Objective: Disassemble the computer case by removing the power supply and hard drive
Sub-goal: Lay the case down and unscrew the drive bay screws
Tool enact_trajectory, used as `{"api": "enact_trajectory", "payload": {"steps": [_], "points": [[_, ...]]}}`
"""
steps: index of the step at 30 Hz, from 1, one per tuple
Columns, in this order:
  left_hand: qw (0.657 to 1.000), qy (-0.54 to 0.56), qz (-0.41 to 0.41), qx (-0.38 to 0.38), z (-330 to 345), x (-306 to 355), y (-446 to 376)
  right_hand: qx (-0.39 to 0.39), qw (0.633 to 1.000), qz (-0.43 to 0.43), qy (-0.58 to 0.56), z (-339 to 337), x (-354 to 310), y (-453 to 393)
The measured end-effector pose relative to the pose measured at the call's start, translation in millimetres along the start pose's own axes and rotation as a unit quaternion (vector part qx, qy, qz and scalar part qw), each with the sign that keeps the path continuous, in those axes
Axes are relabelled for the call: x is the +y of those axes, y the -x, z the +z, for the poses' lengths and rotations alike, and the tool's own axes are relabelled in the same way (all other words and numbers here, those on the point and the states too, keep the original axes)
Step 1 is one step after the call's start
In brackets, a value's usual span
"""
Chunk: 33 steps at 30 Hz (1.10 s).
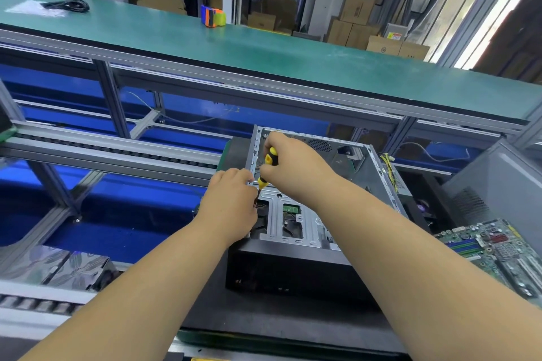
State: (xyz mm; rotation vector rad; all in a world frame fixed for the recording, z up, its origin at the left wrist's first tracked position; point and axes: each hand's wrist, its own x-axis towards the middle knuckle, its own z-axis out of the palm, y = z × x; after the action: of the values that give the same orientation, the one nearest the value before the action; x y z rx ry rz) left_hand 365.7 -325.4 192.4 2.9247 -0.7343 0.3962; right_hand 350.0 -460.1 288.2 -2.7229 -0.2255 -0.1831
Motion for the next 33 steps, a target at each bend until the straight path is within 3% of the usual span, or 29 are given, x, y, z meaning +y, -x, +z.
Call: {"api": "enact_trajectory", "payload": {"steps": [20, 33], "points": [[0.996, -0.065, 0.005, -0.068, -6, 5, -8, 0.021, 0.999, 0.035, -0.013, -1, 13, 5], [0.985, -0.137, 0.059, -0.083, 10, 5, -18, 0.108, 0.991, 0.058, -0.061, -14, 28, 14]]}}
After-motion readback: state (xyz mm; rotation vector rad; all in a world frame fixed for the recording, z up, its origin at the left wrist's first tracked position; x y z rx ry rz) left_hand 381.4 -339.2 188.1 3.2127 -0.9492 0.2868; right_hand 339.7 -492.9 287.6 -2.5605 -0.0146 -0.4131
